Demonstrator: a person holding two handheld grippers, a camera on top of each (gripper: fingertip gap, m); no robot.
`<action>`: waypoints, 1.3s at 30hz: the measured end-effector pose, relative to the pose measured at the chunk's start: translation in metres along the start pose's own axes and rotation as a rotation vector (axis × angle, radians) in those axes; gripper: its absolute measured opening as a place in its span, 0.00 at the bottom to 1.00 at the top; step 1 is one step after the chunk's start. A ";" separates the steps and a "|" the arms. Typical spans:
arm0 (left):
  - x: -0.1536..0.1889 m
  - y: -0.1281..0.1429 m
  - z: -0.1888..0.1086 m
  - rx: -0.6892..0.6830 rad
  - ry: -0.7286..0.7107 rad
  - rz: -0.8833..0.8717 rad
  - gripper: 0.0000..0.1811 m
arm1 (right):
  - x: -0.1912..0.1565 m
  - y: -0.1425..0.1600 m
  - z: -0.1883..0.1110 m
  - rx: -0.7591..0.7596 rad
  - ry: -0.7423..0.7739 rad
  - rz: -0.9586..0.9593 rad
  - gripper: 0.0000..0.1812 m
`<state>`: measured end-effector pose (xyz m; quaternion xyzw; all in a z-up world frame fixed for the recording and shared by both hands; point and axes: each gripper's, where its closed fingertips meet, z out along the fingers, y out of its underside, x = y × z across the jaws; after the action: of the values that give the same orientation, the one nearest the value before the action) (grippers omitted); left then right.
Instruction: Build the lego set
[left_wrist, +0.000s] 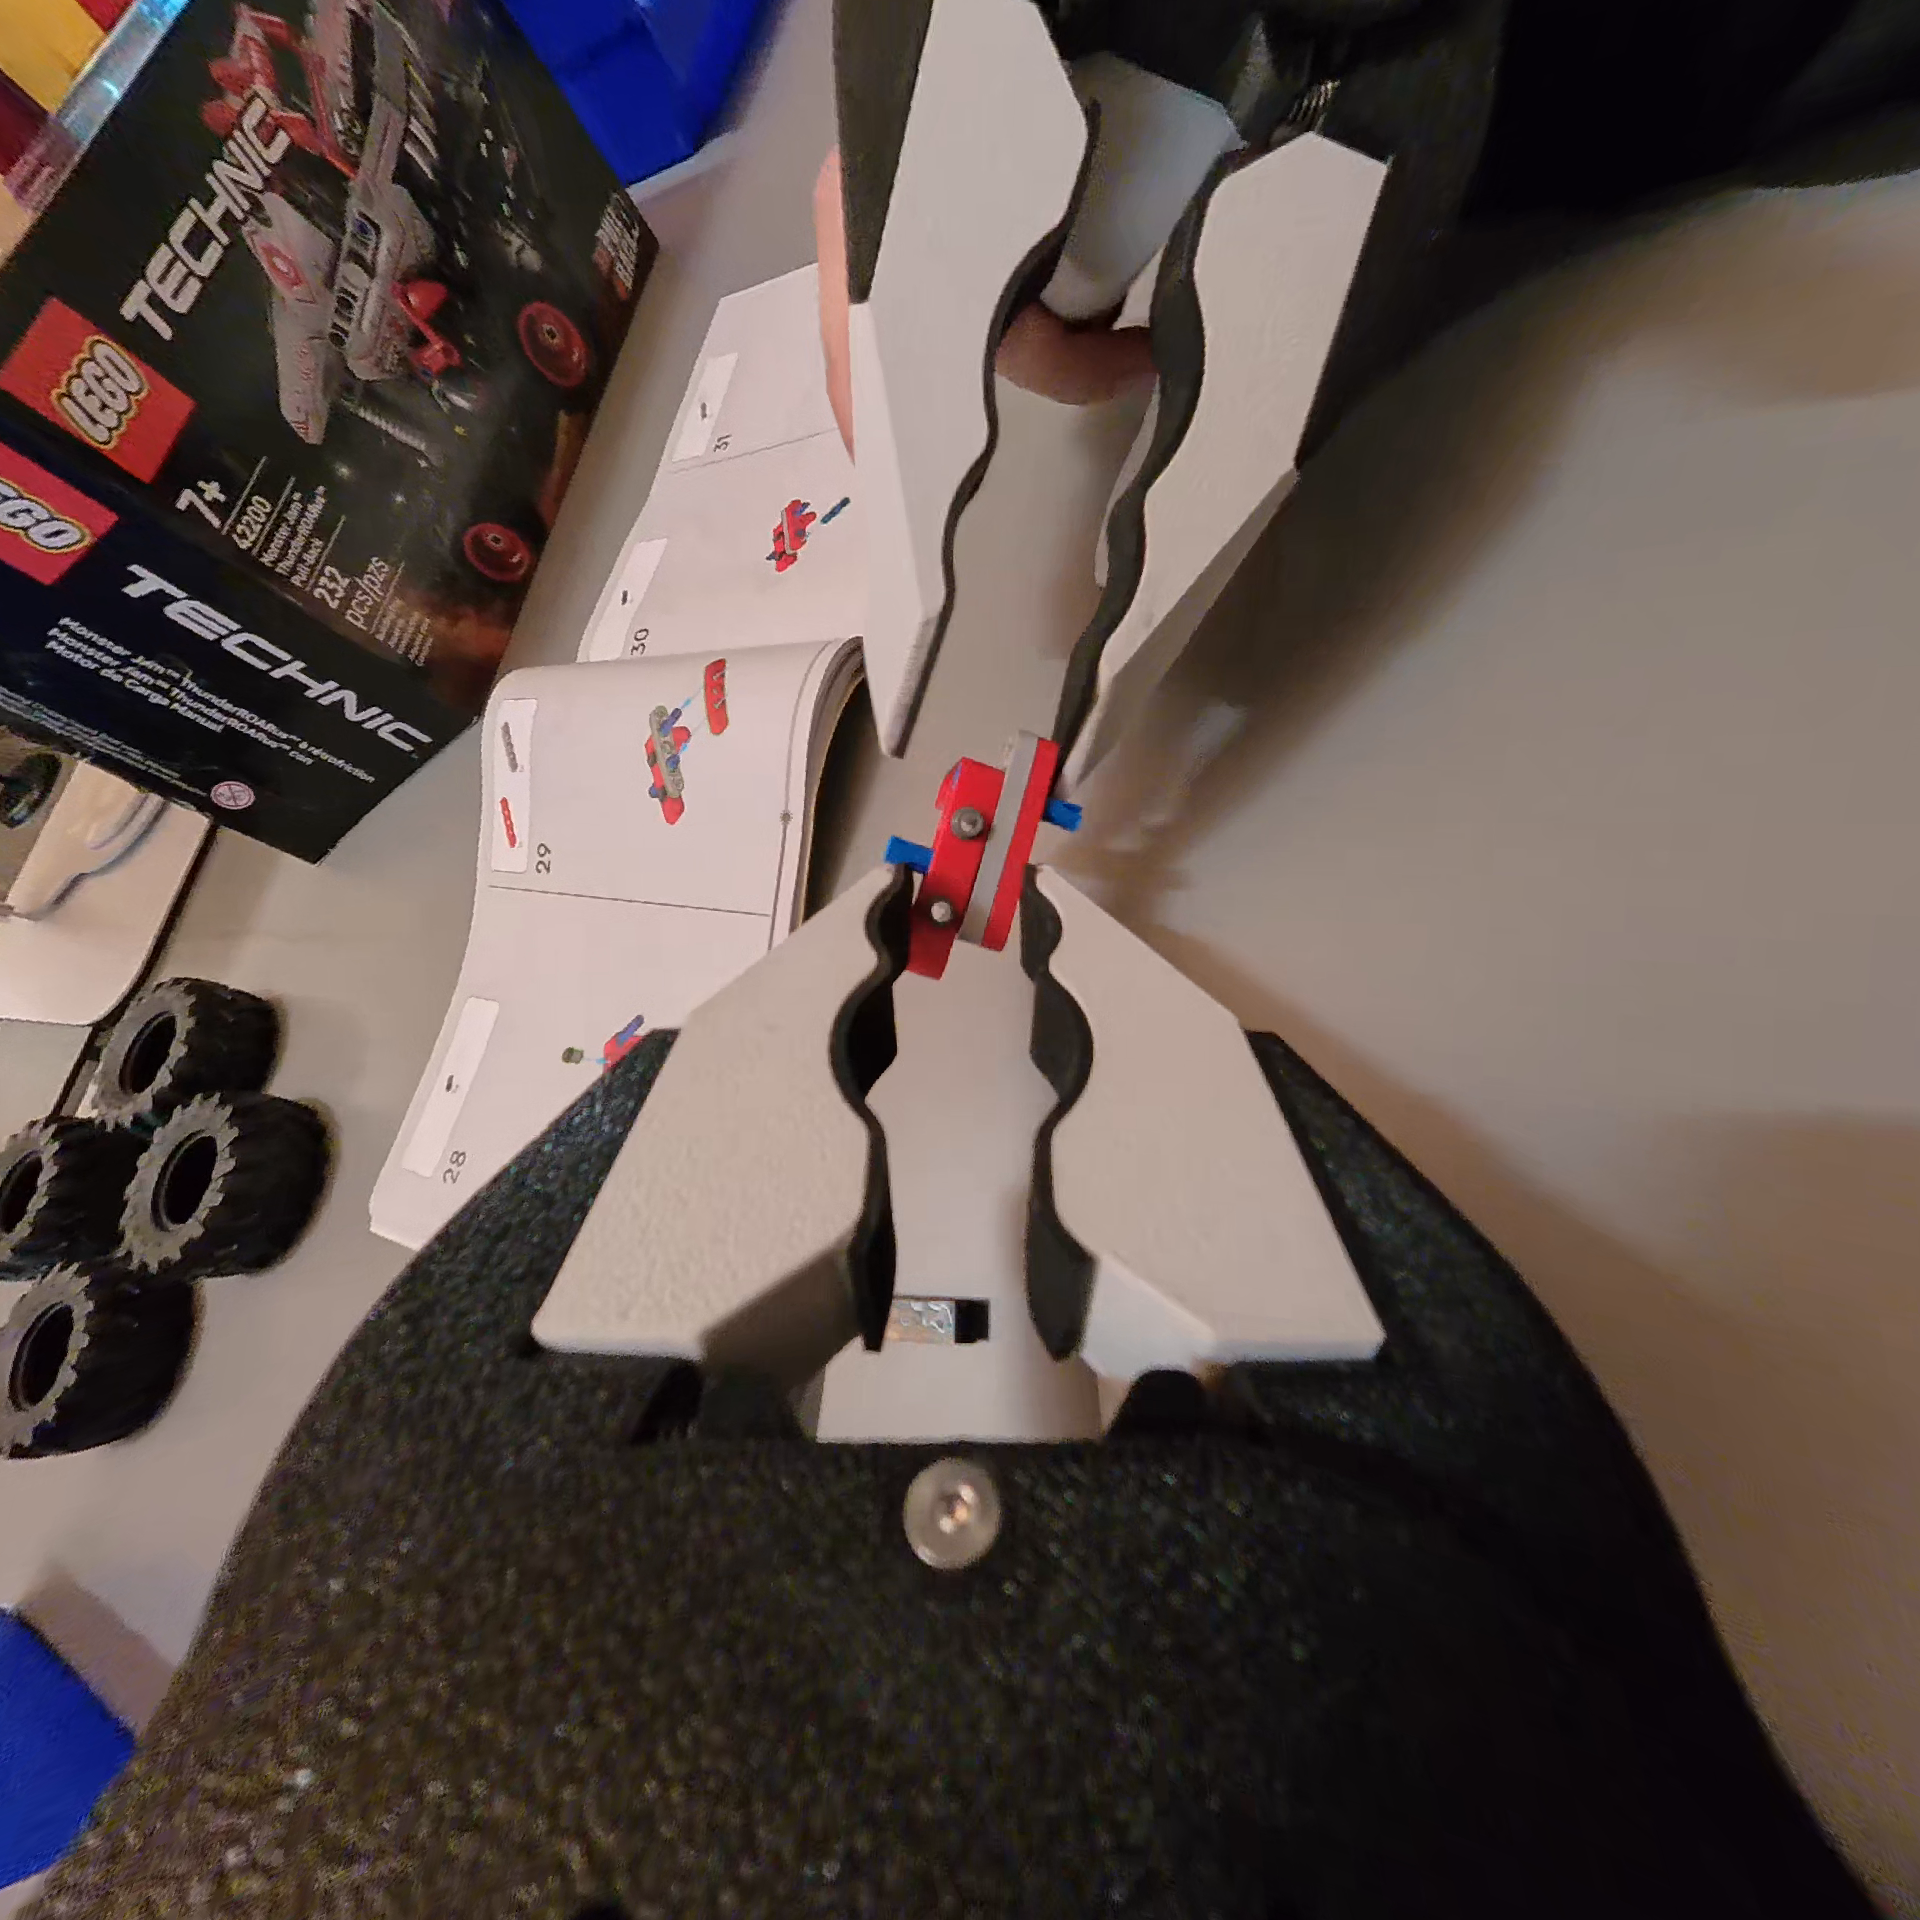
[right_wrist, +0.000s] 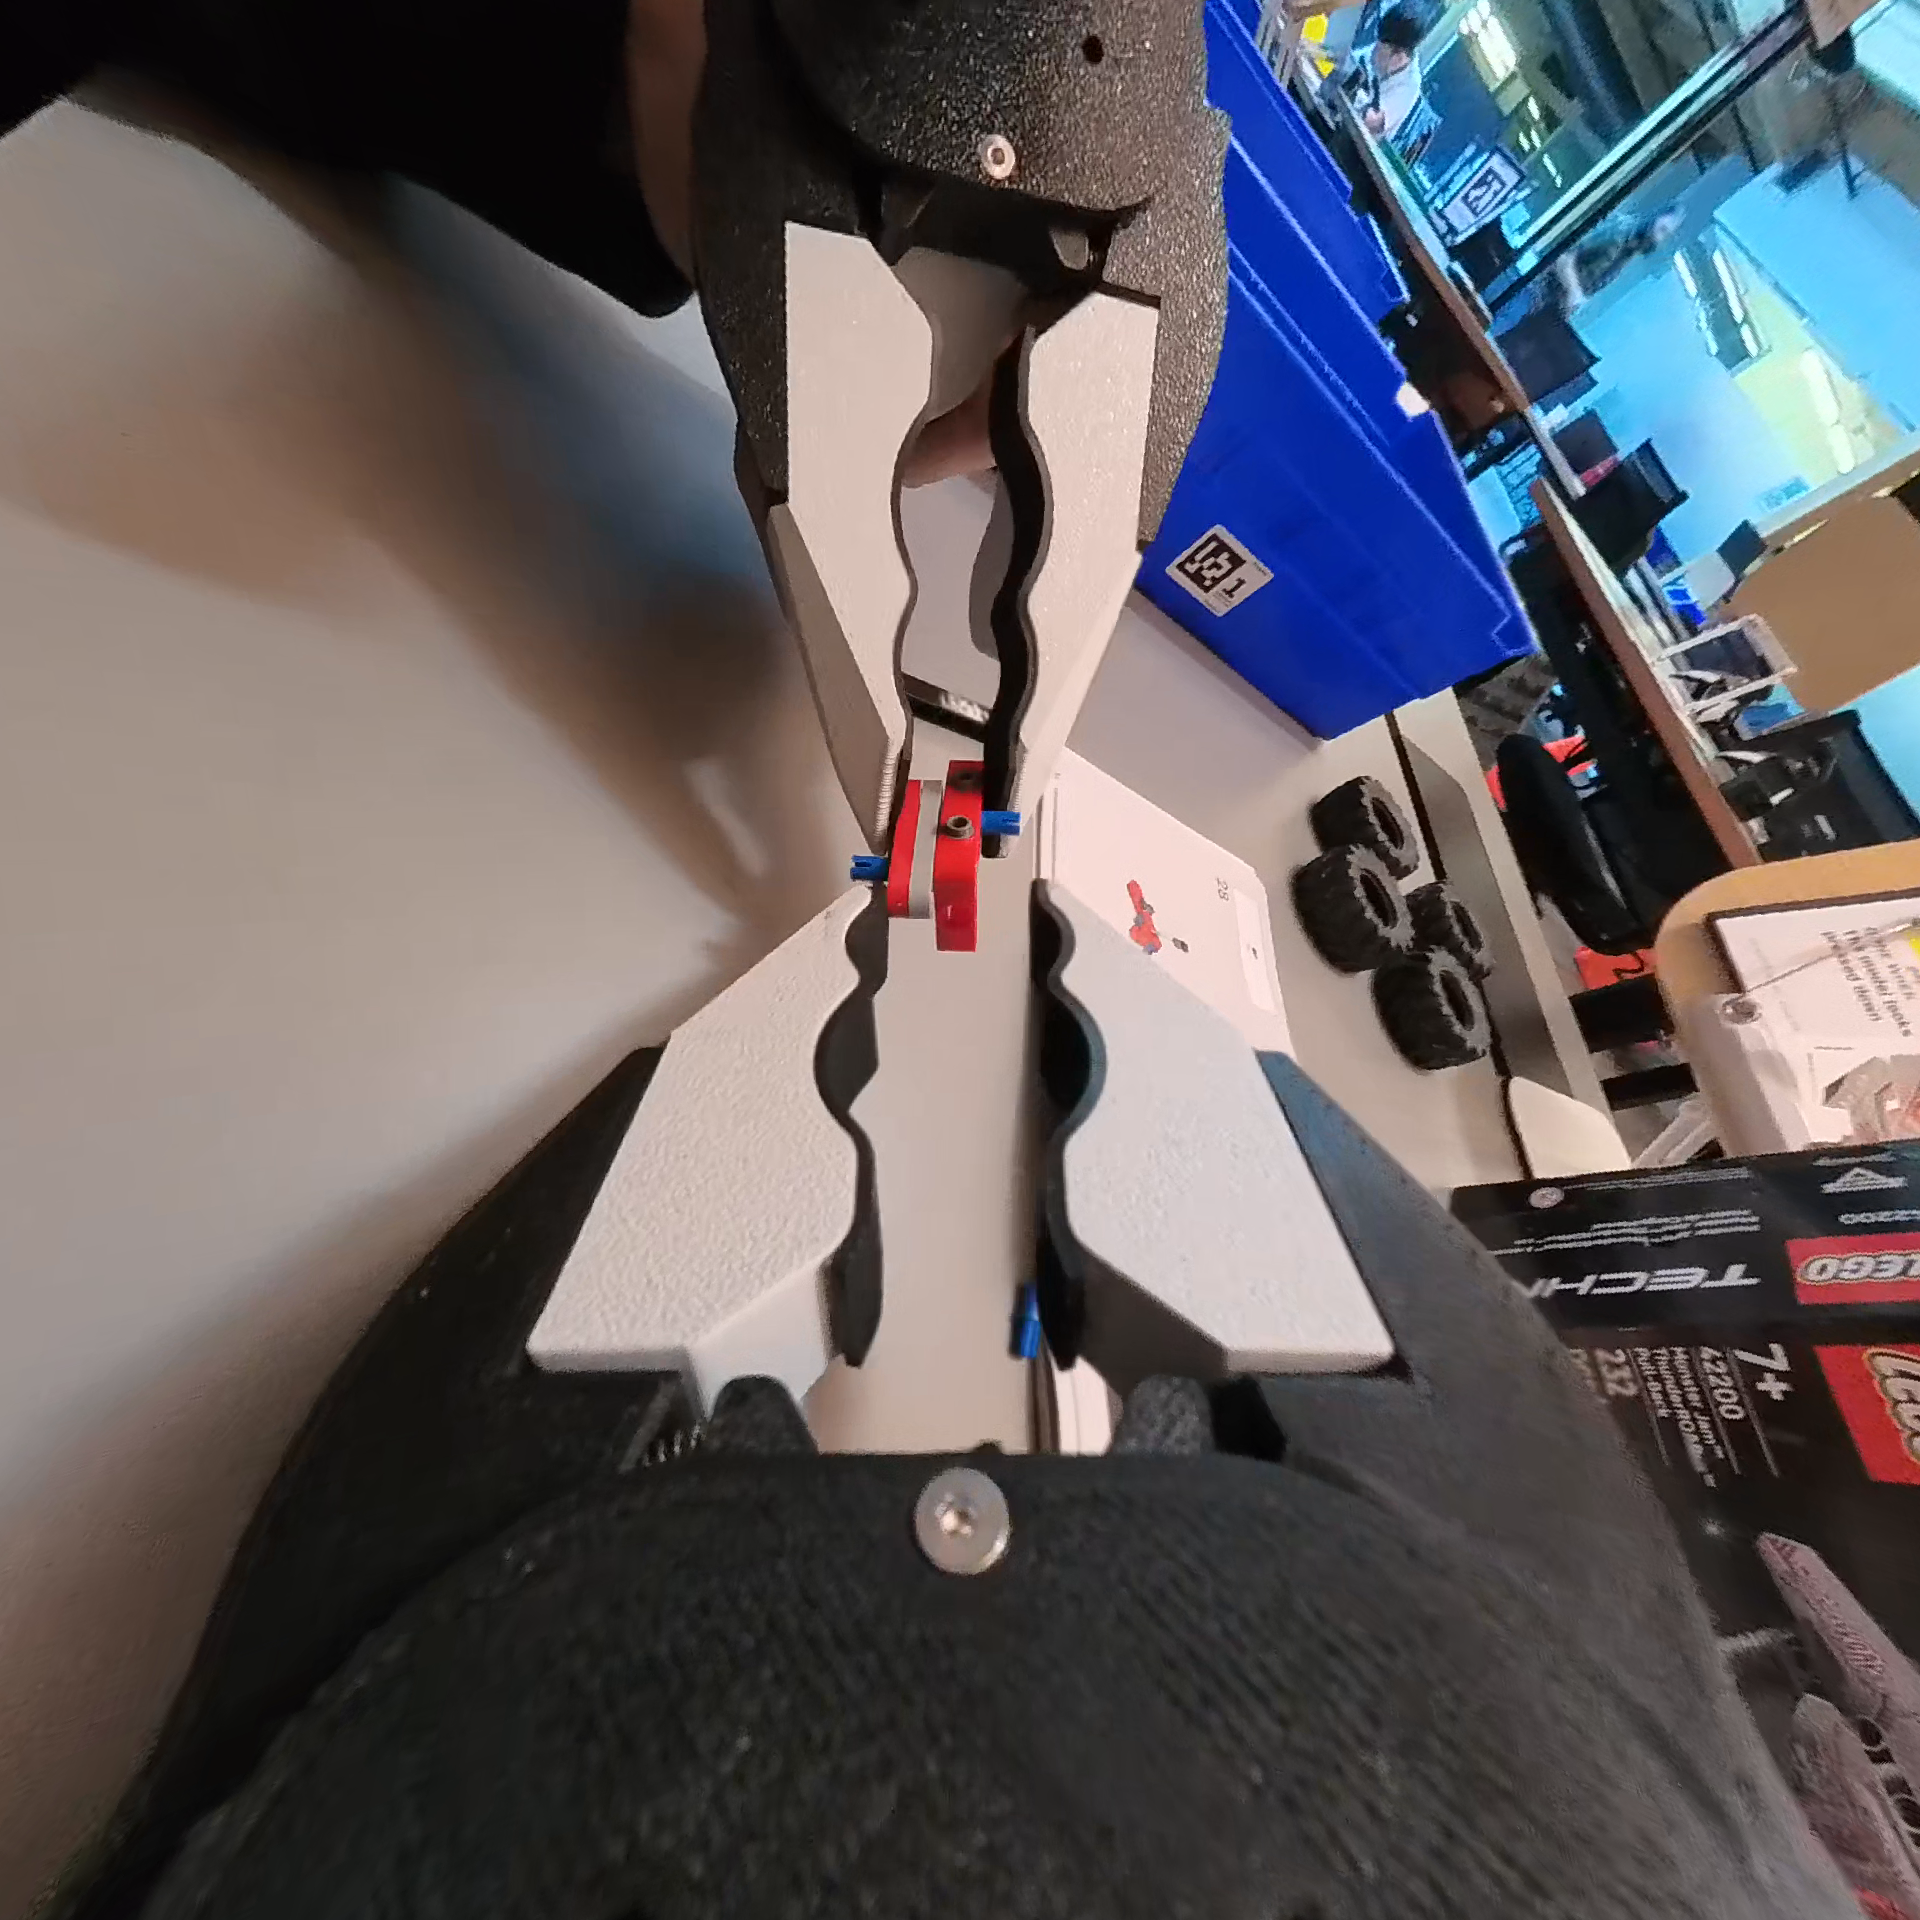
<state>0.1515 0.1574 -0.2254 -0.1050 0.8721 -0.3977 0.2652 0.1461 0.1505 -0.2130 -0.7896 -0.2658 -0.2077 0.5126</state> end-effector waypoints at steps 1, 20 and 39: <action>0.000 0.000 0.000 0.001 0.000 0.006 0.10 | -0.001 0.000 0.000 0.002 -0.001 -0.009 0.13; 0.007 -0.004 -0.004 0.041 0.054 0.004 0.09 | -0.011 -0.007 -0.004 -0.003 -0.081 -0.021 0.08; 0.007 -0.039 -0.031 0.335 0.166 -0.187 0.10 | 0.012 -0.040 -0.029 0.391 -0.235 0.563 0.07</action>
<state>0.1274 0.1481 -0.1819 -0.1069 0.7990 -0.5674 0.1679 0.1282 0.1396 -0.1670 -0.7376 -0.1297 0.0884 0.6568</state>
